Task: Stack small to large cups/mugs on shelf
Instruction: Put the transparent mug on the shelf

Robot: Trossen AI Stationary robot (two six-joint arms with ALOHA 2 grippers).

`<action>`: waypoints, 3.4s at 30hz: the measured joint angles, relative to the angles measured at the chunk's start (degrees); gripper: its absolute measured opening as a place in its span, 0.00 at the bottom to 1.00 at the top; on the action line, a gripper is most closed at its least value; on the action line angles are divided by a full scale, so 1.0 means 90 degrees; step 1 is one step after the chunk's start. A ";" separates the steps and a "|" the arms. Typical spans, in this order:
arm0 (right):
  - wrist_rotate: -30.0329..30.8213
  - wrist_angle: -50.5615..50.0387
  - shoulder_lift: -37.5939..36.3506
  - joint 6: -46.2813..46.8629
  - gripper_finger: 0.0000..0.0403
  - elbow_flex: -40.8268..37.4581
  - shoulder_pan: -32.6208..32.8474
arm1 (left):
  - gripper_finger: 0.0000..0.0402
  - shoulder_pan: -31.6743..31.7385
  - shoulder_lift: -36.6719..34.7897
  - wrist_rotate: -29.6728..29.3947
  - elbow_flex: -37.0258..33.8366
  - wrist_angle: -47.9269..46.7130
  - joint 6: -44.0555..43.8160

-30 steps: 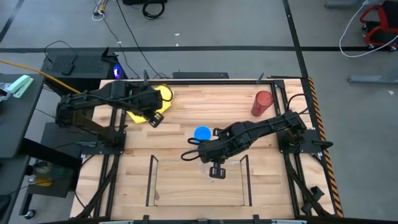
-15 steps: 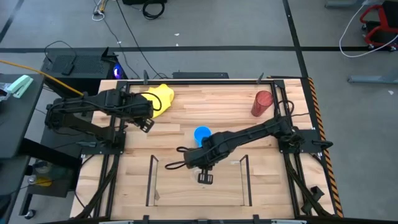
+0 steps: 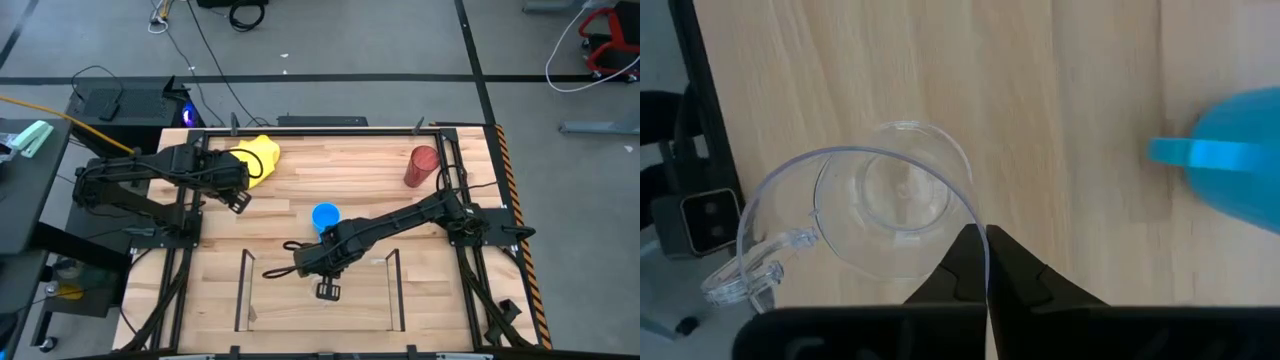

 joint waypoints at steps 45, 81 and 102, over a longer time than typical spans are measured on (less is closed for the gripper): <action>0.1807 -0.1154 -0.1881 0.1309 0.21 -0.0539 0.0405 | 0.21 -0.1162 0.0117 0.1018 0.0008 0.3258 -0.0169; 0.1967 -0.0915 -0.4885 0.6645 0.25 -0.5192 0.2607 | 0.30 -0.2259 0.4410 0.1767 0.3054 0.2279 0.0498; 0.2139 -0.1528 -0.4865 0.9000 0.25 -0.5255 0.3969 | 0.38 -0.2193 0.4745 0.1911 0.3004 0.2868 0.0392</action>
